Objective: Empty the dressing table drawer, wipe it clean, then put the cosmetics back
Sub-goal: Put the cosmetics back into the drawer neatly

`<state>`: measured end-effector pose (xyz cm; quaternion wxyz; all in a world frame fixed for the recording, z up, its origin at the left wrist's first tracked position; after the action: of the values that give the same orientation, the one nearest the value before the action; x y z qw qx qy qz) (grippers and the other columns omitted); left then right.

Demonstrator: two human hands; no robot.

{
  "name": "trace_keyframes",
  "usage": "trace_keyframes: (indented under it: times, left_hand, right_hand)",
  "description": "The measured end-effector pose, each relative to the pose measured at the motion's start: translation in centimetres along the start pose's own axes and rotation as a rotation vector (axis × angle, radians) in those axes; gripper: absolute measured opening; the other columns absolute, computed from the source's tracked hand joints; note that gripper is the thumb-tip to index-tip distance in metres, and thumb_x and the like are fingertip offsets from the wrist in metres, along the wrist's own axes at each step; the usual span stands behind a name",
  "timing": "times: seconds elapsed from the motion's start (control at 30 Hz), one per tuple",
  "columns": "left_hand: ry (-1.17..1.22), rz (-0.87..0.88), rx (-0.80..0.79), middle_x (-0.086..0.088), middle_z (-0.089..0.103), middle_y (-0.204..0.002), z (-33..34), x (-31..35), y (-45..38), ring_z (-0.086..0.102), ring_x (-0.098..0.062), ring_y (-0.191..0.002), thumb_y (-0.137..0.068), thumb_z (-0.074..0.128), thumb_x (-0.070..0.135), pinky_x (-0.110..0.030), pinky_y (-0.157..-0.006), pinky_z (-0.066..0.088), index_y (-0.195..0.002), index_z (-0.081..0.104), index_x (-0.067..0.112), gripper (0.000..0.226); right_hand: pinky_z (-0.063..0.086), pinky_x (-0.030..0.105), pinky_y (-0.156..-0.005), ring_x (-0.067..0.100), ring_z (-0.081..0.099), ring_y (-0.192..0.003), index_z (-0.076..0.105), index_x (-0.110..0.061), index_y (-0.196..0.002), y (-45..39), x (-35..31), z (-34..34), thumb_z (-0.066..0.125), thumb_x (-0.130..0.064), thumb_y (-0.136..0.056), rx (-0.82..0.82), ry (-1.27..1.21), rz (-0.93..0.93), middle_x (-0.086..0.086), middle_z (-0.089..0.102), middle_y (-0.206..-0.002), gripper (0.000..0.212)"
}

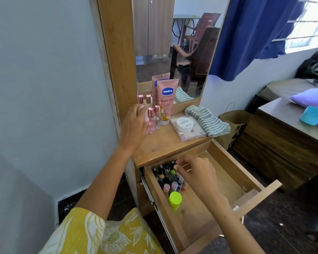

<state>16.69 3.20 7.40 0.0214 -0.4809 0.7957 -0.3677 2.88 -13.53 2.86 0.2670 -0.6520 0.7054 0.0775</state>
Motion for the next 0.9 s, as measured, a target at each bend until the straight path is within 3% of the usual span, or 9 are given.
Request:
trace_keyframes:
  times: [0.07, 0.13, 0.27, 0.37, 0.5, 0.57, 0.67, 0.77, 0.9]
  left_hand:
    - [0.058, -0.017, 0.038, -0.016, 0.053, -0.115, -0.7, 0.1, -0.1, 0.058, -0.026, -0.096, -0.088, 0.059, 0.005, -0.022, -0.075, 0.045, -0.123, 0.055, 0.002, 0.035]
    - [0.100, 0.007, 0.073, -0.014, 0.054, -0.106, -1.4, 0.7, 0.6, 0.059, -0.022, -0.083, -0.086, 0.061, 0.002, -0.020, -0.068, 0.044, -0.114, 0.058, 0.000, 0.028]
    - [0.206, 0.040, 0.133, -0.008, 0.053, -0.106, -3.1, 3.3, 3.4, 0.051, -0.008, -0.084, -0.086, 0.057, 0.012, -0.008, -0.069, 0.043, -0.104, 0.059, 0.006, 0.019]
    - [0.315, 0.071, 0.102, -0.006, 0.053, -0.107, -3.7, 6.2, 5.7, 0.048, -0.003, -0.085, -0.084, 0.057, 0.016, 0.001, -0.076, 0.037, -0.103, 0.059, 0.008, 0.021]
    - [0.521, 0.050, -0.006, -0.002, 0.052, -0.104, -2.8, 8.3, 7.8, 0.054, -0.004, -0.089, -0.084, 0.066, 0.007, -0.017, -0.078, 0.048, -0.102, 0.059, 0.011, 0.020]
    - [0.605, 0.046, -0.035, 0.001, 0.053, -0.103, -2.6, 9.1, 8.4, 0.056, -0.007, -0.090, -0.086, 0.065, 0.009, -0.028, -0.077, 0.051, -0.103, 0.059, 0.012, 0.018]
    - [0.664, 0.052, -0.139, 0.005, 0.057, -0.106, -1.8, 9.4, 9.3, 0.056, -0.007, -0.100, -0.087, 0.065, 0.014, -0.027, -0.084, 0.049, -0.111, 0.060, 0.016, 0.025]
    - [0.571, 0.009, -0.303, 0.011, 0.061, -0.107, -0.4, 8.4, 10.7, 0.054, -0.004, -0.101, -0.081, 0.067, 0.035, -0.026, -0.085, 0.044, -0.114, 0.063, 0.026, 0.035]
    - [0.224, 0.041, -0.532, 0.014, 0.058, -0.113, 1.3, 8.0, 13.2, 0.045, -0.008, -0.106, -0.075, 0.070, 0.049, -0.024, -0.081, 0.027, -0.121, 0.060, 0.034, 0.050]
  right_hand:
    - [0.052, 0.030, -0.068, 0.005, 0.065, -0.076, 0.068, -0.030, -0.087, 0.0, 0.2, 0.1, 0.066, -0.034, -0.083, 0.012, -0.029, -0.003, -0.016, 0.070, -0.079, 0.006]
    - [0.054, 0.030, -0.067, 0.001, 0.065, -0.072, 0.069, -0.029, -0.084, 0.1, 0.5, 0.0, 0.070, -0.032, -0.081, 0.038, -0.108, -0.006, -0.018, 0.070, -0.075, 0.004]
    - [0.057, 0.029, -0.063, -0.003, 0.066, -0.073, 0.070, -0.027, -0.083, 0.2, 0.3, -0.2, 0.077, -0.026, -0.077, 0.079, -0.343, -0.049, -0.020, 0.069, -0.077, 0.010]
    - [0.054, 0.017, -0.065, -0.003, 0.065, -0.082, 0.068, -0.023, -0.098, 0.3, -0.6, -1.2, 0.078, -0.031, -0.075, 0.122, -0.436, -0.119, -0.018, 0.069, -0.091, 0.026]
    - [0.048, 0.011, -0.063, -0.003, 0.064, -0.080, 0.068, -0.022, -0.101, 0.4, -1.3, -2.5, 0.075, -0.030, -0.077, 0.171, -0.434, -0.178, -0.019, 0.068, -0.088, 0.026]
    - [0.051, 0.019, -0.060, 0.001, 0.064, -0.077, 0.067, -0.024, -0.094, 0.7, -1.3, -2.9, 0.072, -0.030, -0.078, 0.157, -0.398, -0.191, -0.018, 0.067, -0.082, 0.018]
    - [0.054, 0.030, -0.059, 0.002, 0.064, -0.073, 0.066, -0.027, -0.087, 1.3, -0.1, -3.1, 0.063, -0.045, -0.069, 0.081, -0.286, -0.138, -0.016, 0.065, -0.075, 0.025]
    - [0.055, 0.031, -0.065, -0.002, 0.064, -0.072, 0.060, -0.032, -0.095, 2.0, 1.8, -3.0, 0.072, -0.043, -0.067, 0.001, -0.161, -0.024, -0.017, 0.066, -0.076, 0.032]
    - [0.050, 0.017, -0.059, -0.003, 0.061, -0.070, 0.050, -0.032, -0.108, 2.6, 4.8, -3.1, 0.077, -0.038, -0.073, -0.116, -0.029, 0.137, -0.015, 0.064, -0.083, 0.045]
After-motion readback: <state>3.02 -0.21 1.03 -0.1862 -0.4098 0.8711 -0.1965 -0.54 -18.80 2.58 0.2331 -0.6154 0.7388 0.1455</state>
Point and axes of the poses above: each hand's wrist, its own y-axis away from the middle knuckle, its own z-axis out of the palm, x = y × z, the point moved 5 cm from there along -y, towards the middle knuckle
